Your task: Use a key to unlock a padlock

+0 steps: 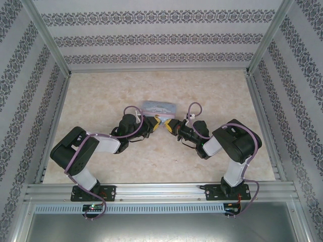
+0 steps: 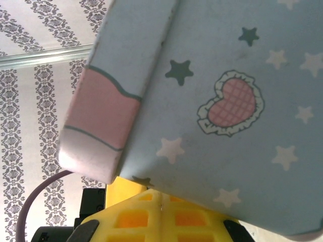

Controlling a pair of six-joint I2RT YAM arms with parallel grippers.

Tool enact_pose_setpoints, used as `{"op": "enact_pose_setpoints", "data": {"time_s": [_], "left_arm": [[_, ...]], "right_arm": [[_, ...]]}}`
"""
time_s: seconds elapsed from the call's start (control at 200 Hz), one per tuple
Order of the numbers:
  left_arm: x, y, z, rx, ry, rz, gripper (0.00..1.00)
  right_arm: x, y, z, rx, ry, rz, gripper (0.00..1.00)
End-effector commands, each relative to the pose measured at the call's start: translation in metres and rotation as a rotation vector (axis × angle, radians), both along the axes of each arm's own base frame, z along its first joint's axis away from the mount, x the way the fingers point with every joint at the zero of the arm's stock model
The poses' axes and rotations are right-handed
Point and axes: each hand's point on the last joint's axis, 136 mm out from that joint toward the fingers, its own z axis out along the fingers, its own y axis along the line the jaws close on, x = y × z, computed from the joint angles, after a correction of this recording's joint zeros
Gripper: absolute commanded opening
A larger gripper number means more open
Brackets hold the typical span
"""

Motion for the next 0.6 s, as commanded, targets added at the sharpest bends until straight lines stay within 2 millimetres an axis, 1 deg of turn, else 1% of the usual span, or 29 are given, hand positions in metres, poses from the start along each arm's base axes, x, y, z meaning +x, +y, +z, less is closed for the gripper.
{"op": "enact_pose_setpoints", "data": {"time_s": [0.0,0.41,0.595], "left_arm": [[-0.0135,-0.0278,0.0489,-0.108,-0.081,-0.113,0.0],[-0.0125,-0.0275,0.0504,-0.131,-0.051,-0.1,0.0],[-0.0124,-0.0275,0.048,-0.127,-0.044,-0.098,0.0]], "right_arm": [[0.0058,0.0043,0.0008,-0.017,-0.039,0.006,0.0],[0.0068,0.0124,0.0091,-0.077,-0.155,0.055,0.0],[0.005,0.012,0.0067,-0.127,-0.193,0.068,0.0]]}}
